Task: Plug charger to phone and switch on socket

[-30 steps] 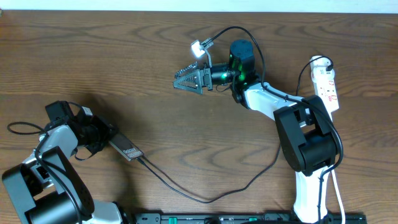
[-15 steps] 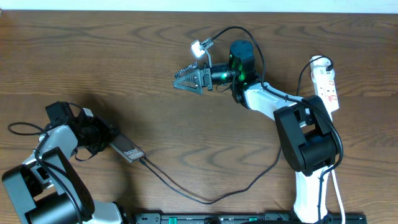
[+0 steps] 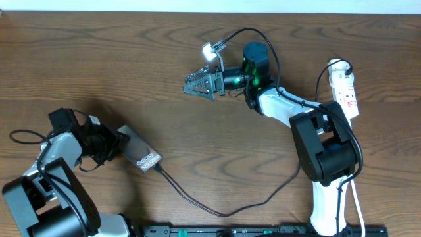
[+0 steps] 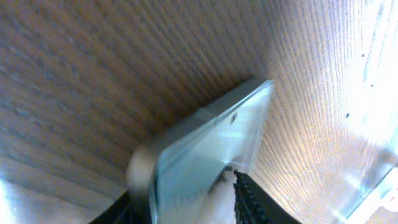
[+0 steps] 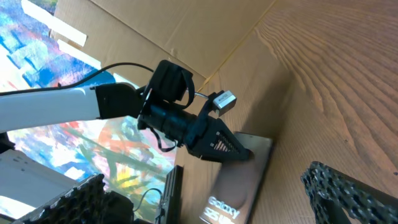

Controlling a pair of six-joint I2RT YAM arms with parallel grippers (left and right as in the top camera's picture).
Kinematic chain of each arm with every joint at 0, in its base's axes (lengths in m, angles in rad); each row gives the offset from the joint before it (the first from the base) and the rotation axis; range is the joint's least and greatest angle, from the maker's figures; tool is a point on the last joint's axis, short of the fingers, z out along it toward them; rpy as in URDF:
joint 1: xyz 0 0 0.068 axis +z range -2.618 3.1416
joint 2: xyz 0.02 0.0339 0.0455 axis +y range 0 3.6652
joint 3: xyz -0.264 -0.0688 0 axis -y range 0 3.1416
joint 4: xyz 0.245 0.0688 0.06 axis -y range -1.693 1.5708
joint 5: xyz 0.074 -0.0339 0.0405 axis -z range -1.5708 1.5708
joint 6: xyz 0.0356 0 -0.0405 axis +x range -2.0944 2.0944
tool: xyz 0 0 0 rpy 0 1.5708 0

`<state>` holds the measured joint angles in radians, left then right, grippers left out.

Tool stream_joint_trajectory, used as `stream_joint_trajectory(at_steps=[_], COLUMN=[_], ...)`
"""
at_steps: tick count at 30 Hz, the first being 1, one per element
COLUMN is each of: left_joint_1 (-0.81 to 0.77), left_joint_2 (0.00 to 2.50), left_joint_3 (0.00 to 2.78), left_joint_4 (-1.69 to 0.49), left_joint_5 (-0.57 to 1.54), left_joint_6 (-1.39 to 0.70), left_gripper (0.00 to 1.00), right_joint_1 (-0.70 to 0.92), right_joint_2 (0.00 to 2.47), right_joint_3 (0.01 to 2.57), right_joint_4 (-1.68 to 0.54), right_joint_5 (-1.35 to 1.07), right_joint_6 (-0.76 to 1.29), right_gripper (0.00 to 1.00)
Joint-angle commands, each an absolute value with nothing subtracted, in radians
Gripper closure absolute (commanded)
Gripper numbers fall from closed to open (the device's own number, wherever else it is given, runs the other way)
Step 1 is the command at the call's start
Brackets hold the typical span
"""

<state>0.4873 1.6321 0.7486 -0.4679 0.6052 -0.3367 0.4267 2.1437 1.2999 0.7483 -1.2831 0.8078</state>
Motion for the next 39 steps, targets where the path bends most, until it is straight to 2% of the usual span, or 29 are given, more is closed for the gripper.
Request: stream_joint_trajectory(at_steps=[1, 11, 15, 17, 22, 31, 39], left_joint_1=[0.487, 0.488, 0.488, 0.488, 0.488, 0.488, 0.488], left_joint_2=[1.646, 1.644, 1.573, 1.52, 1.354, 1.106, 1.076], left_joint_3=[0.736, 0.736, 0.739, 0.739, 0.739, 0.739, 0.739], left_joint_4=[-0.49, -0.493, -0.463, -0.427, -0.376, -0.383, -0.383], left_joint_5=[0.55, 0.55, 0.743, 0.844, 0.958, 0.958, 0.958], left_joint_6=[-0.326, -0.326, -0.321, -0.321, -0.323, -0.371, -0.379], left_gripper=[0.57, 0.46, 0.41, 0.36, 0.16, 0.14, 0.14], right_joint_1=[0.428, 0.428, 0.422, 0.416, 0.394, 0.347, 0.313], right_joint_2=[2.132, 2.132, 2.132, 2.132, 2.132, 2.016, 1.802], right_joint_3=[1.316, 1.316, 1.316, 1.316, 1.316, 1.332, 1.41], right_joint_4=[0.748, 0.748, 0.735, 0.69, 0.414, -0.105, -0.571], right_joint_5=[-1.292, -1.293, -1.292, -1.272, -1.138, -0.811, -0.312], right_joint_6=[0.814, 0.815, 0.831, 0.834, 0.805, 0.556, 0.443], right_gripper=[0.01, 0.01, 0.01, 0.01, 0.01, 0.01, 0.01])
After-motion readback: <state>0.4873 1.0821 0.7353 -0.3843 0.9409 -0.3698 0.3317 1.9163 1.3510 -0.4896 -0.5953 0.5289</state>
